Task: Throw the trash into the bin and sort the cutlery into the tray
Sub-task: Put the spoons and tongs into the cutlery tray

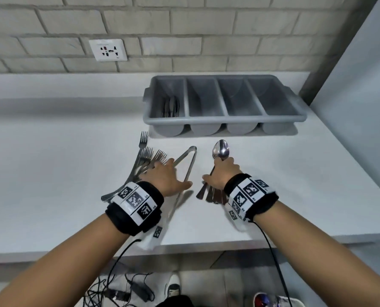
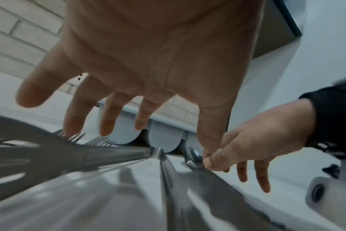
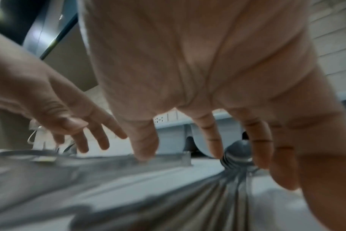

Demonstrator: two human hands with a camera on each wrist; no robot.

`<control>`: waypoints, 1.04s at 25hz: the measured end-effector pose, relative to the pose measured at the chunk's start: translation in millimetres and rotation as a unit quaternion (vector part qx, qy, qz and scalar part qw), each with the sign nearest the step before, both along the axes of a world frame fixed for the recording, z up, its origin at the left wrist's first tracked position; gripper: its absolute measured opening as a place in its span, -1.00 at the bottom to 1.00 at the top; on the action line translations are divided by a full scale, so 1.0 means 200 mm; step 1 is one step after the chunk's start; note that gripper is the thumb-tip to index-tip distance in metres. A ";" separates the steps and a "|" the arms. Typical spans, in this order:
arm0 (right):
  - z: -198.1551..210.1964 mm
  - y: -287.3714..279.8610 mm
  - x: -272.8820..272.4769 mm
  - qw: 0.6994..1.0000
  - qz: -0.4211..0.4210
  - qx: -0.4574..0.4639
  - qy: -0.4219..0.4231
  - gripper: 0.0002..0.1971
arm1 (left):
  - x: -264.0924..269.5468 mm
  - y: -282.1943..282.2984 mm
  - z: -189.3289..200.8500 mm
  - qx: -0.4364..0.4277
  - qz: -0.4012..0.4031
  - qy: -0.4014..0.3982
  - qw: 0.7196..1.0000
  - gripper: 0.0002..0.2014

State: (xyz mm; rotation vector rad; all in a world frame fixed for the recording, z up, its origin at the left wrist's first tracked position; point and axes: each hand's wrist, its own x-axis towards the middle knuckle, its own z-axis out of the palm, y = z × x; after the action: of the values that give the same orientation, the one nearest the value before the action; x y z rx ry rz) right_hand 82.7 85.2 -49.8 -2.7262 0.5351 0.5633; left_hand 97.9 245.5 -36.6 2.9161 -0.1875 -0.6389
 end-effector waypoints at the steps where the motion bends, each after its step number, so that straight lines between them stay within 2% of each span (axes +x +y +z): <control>1: -0.03 0.02 -0.04 1.000 -0.011 -0.008 0.003 -0.21 | -0.04 0.00 -0.02 0.024 0.012 0.004 1.000 -0.01; 3: -0.09 0.06 -0.08 1.000 -0.023 -0.005 0.004 -0.07 | -0.05 0.00 -0.06 0.071 0.020 0.021 0.997 0.08; 5: -0.12 0.09 -0.08 0.999 -0.024 -0.022 0.002 -0.08 | -0.06 0.00 -0.08 0.100 0.009 0.043 0.994 0.10; 9: -0.15 0.10 -0.05 0.998 -0.047 -0.036 0.001 -0.34 | -0.09 -0.01 -0.07 0.104 -0.007 0.048 0.993 0.06; 12: -0.17 0.05 -0.05 0.994 -0.106 -0.024 -0.018 -0.44 | -0.10 0.00 -0.04 0.079 -0.011 0.067 0.995 0.22; 14: -0.18 -0.03 -0.08 0.991 -0.124 -0.035 -0.035 -0.59 | -0.10 0.00 -0.03 0.055 0.003 0.078 0.995 0.23; 15: -0.18 -0.07 -0.10 0.992 -0.110 -0.053 -0.034 -0.67 | -0.10 0.01 -0.03 0.055 0.013 0.079 0.995 0.14; 18: -0.19 -0.14 -0.15 0.994 -0.007 -0.108 -0.009 -0.71 | -0.11 0.01 -0.02 0.013 0.026 0.047 0.998 -0.66; 20: -0.18 -0.17 -0.17 0.994 0.029 -0.110 0.003 -0.72 | -0.13 0.02 -0.02 -0.038 0.035 0.014 0.999 -0.68; 23: -0.11 -0.20 -0.21 0.996 0.038 -0.083 -0.018 -0.72 | -0.16 0.04 -0.01 -0.091 0.037 -0.049 0.994 -0.37; 24: -0.10 -0.22 -0.23 0.997 0.023 -0.061 -0.033 -0.73 | -0.18 0.04 0.00 -0.112 0.032 -0.060 0.991 -0.35; 26: -0.07 -0.26 -0.30 0.998 -0.011 -0.043 -0.053 -0.73 | -0.21 0.04 0.04 -0.155 0.029 -0.063 0.986 -0.46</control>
State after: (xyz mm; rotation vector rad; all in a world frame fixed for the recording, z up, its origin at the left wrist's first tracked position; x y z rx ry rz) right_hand 23.4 34.1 -63.3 -2.8075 0.5744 0.3957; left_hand 56.3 253.8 -28.0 2.6502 -0.1964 -0.3780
